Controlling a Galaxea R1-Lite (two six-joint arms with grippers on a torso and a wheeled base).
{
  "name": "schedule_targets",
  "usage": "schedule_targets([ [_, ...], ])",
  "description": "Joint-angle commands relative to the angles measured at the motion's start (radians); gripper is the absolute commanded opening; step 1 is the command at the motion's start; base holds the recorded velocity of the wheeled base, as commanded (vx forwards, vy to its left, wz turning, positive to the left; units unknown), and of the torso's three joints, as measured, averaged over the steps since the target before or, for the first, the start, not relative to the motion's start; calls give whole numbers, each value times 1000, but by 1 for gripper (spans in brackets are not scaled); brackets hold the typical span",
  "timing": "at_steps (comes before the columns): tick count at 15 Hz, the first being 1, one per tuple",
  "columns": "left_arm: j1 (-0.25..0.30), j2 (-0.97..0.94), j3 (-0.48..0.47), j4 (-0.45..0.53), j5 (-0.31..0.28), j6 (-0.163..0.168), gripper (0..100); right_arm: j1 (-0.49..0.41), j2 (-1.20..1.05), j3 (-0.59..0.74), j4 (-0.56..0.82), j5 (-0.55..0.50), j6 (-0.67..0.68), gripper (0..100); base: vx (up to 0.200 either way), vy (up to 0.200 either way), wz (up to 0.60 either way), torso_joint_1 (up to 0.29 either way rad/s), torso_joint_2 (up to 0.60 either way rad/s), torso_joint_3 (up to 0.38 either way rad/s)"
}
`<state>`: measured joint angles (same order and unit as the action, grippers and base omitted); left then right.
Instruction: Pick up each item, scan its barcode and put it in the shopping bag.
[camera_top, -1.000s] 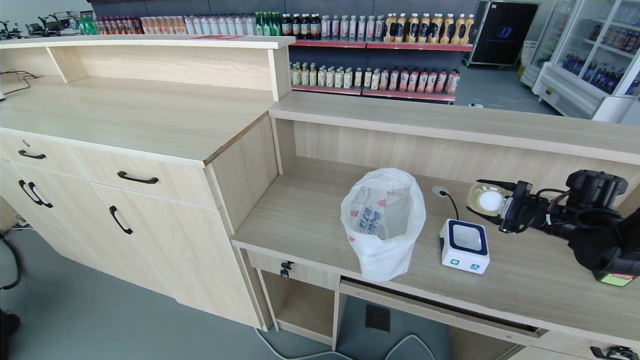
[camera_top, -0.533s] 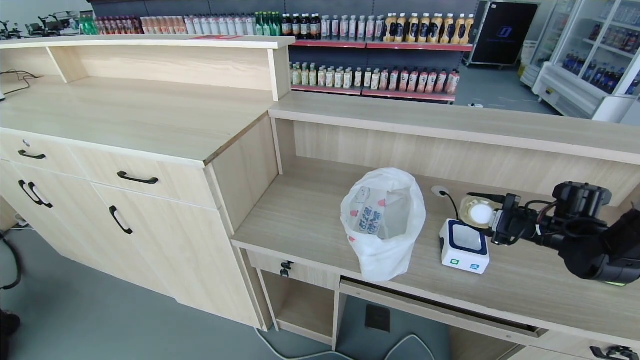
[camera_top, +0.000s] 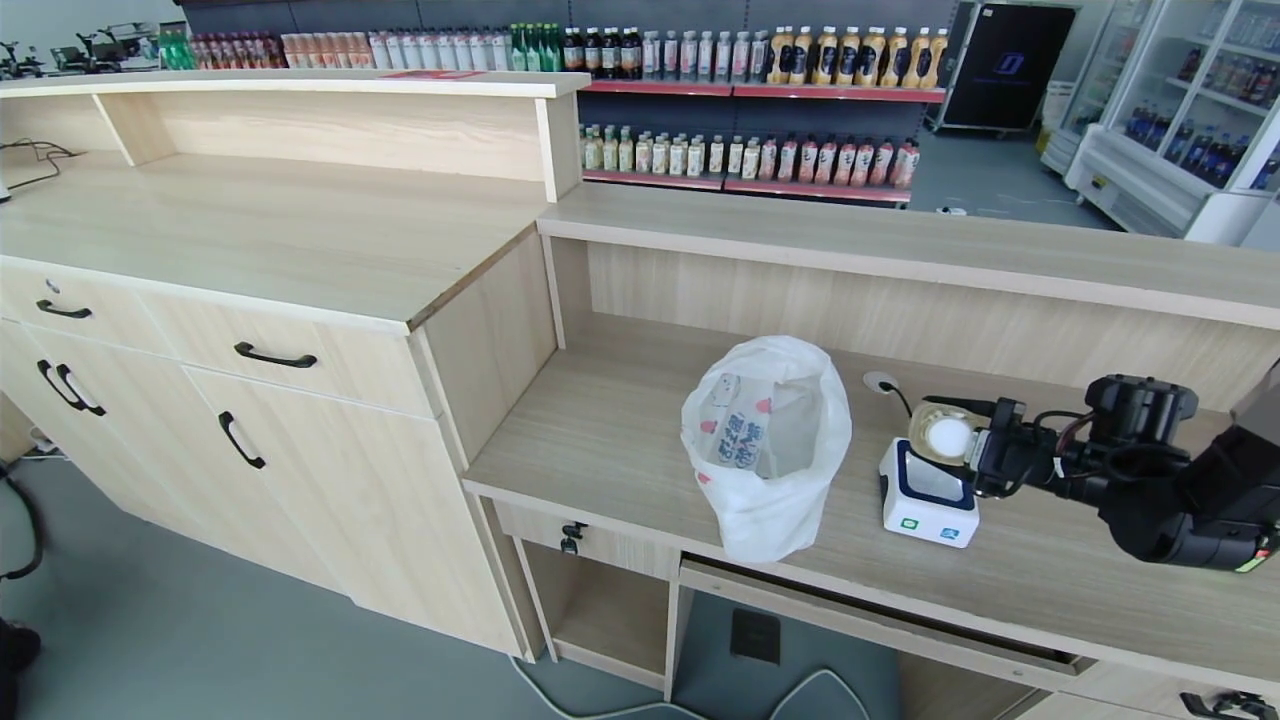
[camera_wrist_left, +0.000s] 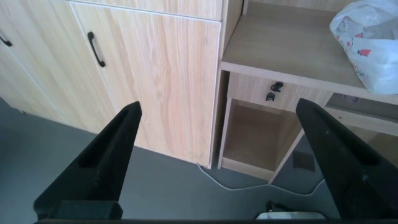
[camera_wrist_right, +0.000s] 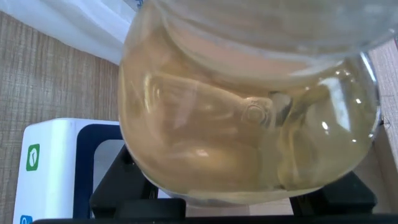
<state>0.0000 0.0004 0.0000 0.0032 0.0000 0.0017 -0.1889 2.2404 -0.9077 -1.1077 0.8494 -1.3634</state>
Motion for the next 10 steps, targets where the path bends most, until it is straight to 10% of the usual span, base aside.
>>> schedule_targets([
  [1, 0, 0, 0, 0, 0, 0, 100, 0, 18, -8, -1, 2, 0, 0, 0, 0, 0, 0, 0, 0],
  [10, 0, 0, 0, 0, 0, 0, 100, 26, 47, -5, -49, 0, 0, 0, 0, 0, 0, 0, 0, 0],
])
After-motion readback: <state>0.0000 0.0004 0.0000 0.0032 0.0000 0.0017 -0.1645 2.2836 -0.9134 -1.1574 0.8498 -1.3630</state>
